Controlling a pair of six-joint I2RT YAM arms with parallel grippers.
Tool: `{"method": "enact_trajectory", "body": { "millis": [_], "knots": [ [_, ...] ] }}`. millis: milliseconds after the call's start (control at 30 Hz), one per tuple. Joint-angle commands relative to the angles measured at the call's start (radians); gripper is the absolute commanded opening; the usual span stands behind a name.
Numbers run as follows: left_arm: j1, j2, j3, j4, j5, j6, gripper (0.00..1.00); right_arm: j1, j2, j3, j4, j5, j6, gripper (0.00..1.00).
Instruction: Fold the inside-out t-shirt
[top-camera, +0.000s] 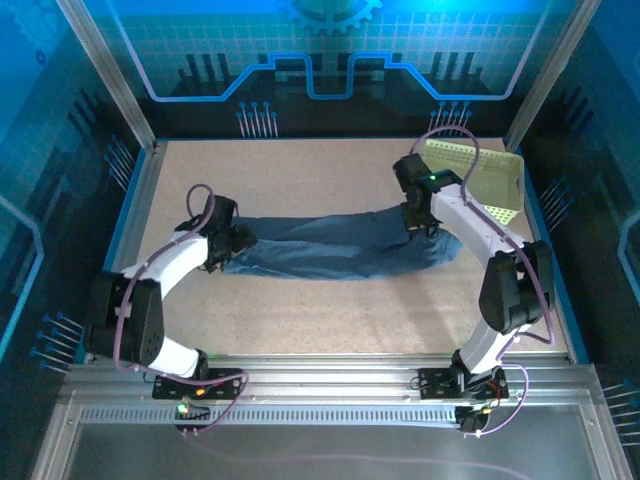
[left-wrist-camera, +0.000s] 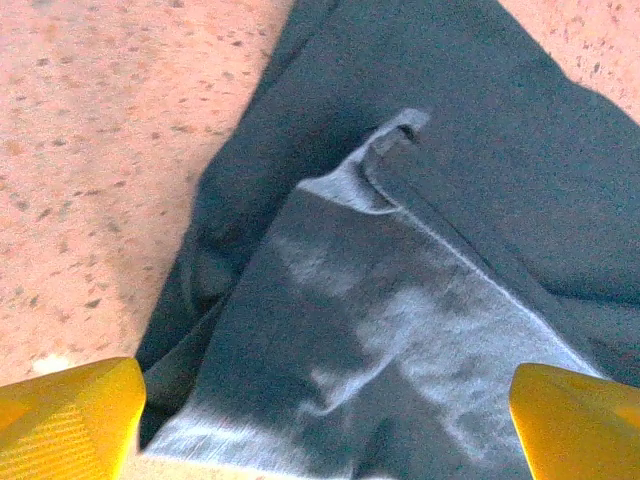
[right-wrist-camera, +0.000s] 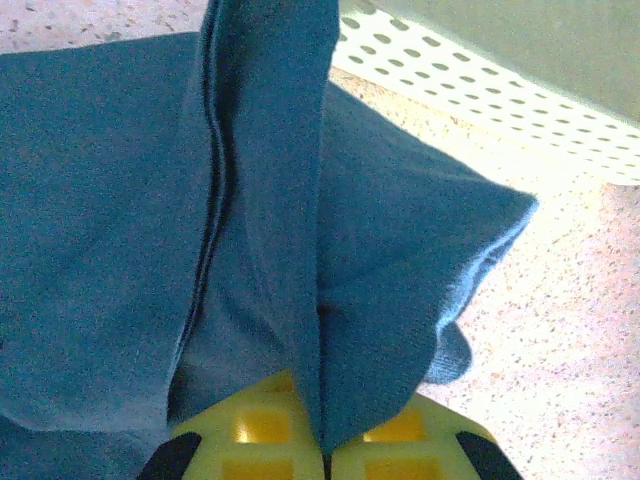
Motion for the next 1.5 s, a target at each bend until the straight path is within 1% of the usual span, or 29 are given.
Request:
{"method": "enact_trajectory", "body": {
  "millis": [0, 100, 200, 300, 433, 533, 633, 700, 767, 833, 933, 1000, 1033, 1067, 1133, 1200, 1267, 1333, 1467],
  "knots": [
    [-0.019, 0.077, 0.044, -0.028, 0.032, 0.047, 0.94, 0.04, 0.027, 0.066, -0.092, 0.083, -0.011, 0.0],
    [-0.066, 0.126, 0.049, -0.041, -0.003, 0.041, 0.94, 0.062, 0.04, 0.103, -0.124, 0.099, -0.008, 0.0],
    [-0.1, 0.17, 0.029, -0.041, 0.0, 0.022, 0.93, 0.087, 0.052, 0.143, -0.152, 0.117, -0.01, 0.0],
    [-0.156, 0.188, 0.01, -0.047, -0.017, -0.004, 0.92, 0.095, 0.065, 0.186, -0.183, 0.138, -0.012, 0.0],
    [-0.265, 0.134, -0.036, -0.052, -0.02, -0.077, 0.92, 0.092, 0.071, 0.237, -0.208, 0.171, -0.033, 0.0],
    [-0.365, 0.096, -0.051, -0.087, -0.046, -0.142, 0.92, 0.095, 0.081, 0.285, -0.235, 0.197, -0.056, 0.0],
    [-0.426, 0.043, -0.07, -0.1, -0.052, -0.195, 0.92, 0.107, 0.092, 0.331, -0.251, 0.217, -0.093, 0.0],
    [-0.425, -0.01, -0.092, -0.109, -0.065, -0.212, 0.92, 0.132, 0.106, 0.358, -0.263, 0.233, -0.123, 0.0],
    [-0.408, -0.078, -0.113, -0.116, -0.107, -0.211, 0.93, 0.16, 0.133, 0.398, -0.293, 0.241, -0.13, 0.0],
    [-0.357, -0.159, -0.139, -0.116, -0.119, -0.201, 0.93, 0.197, 0.171, 0.449, -0.329, 0.243, -0.127, 0.0],
    [-0.248, -0.236, -0.184, -0.078, -0.082, -0.164, 0.93, 0.261, 0.23, 0.538, -0.388, 0.238, -0.104, 0.0],
    [-0.189, -0.234, -0.189, -0.045, -0.037, -0.129, 0.93, 0.301, 0.27, 0.604, -0.424, 0.225, -0.08, 0.0],
    [-0.176, -0.219, -0.183, -0.037, -0.025, -0.114, 0.92, 0.319, 0.293, 0.641, -0.442, 0.209, -0.066, 0.0],
    [-0.169, -0.203, -0.174, -0.038, -0.019, -0.107, 0.91, 0.336, 0.309, 0.674, -0.458, 0.192, -0.054, 0.0],
    [-0.167, -0.171, -0.168, -0.028, -0.008, -0.1, 0.86, 0.367, 0.35, 0.739, -0.483, 0.154, -0.025, 0.0],
    [-0.168, -0.156, -0.183, -0.001, -0.002, -0.11, 0.82, 0.395, 0.382, 0.795, -0.499, 0.089, 0.009, 0.0],
    [-0.165, -0.152, -0.213, 0.041, 0.009, -0.122, 0.79, 0.416, 0.393, 0.813, -0.485, 0.013, 0.04, 0.0],
    [-0.165, -0.135, -0.234, 0.076, 0.024, -0.13, 0.76, 0.433, 0.39, 0.795, -0.439, -0.079, 0.067, 0.0],
    [-0.165, -0.091, -0.251, 0.117, 0.054, -0.137, 0.67, 0.469, 0.399, 0.774, -0.383, -0.179, 0.123, 0.0]
  ]
}}
